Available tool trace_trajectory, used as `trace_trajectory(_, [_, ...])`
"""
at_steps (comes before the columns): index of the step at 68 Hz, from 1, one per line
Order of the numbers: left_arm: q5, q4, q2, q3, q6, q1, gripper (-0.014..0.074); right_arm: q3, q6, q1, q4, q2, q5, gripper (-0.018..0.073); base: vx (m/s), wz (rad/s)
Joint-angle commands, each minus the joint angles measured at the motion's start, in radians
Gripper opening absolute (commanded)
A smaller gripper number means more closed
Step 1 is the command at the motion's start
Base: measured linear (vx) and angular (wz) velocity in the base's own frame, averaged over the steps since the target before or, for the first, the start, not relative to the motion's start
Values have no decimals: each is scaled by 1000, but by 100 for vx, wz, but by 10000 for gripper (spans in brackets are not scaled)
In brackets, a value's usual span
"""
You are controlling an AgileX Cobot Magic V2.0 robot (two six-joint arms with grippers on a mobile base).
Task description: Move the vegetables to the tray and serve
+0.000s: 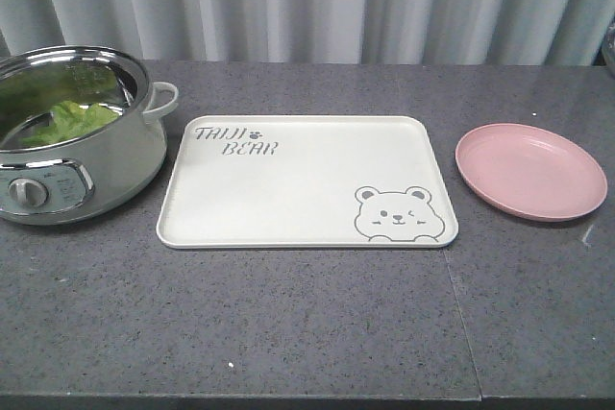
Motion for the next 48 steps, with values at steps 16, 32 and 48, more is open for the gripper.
trace_trajectory(16, [-258, -8, 5, 3, -11, -3, -7, 6, 65, -6, 29, 0, -310, -4, 0, 0])
trace_trajectory(32, [-401, -8, 5, 3, -244, -3, -7, -11, 99, -6, 29, 0, -310, -4, 0, 0])
trace_trajectory(48, [-444, -6, 5, 0, -445, -3, -7, -249, 171, -6, 25, 27, -85, -4, 0, 0])
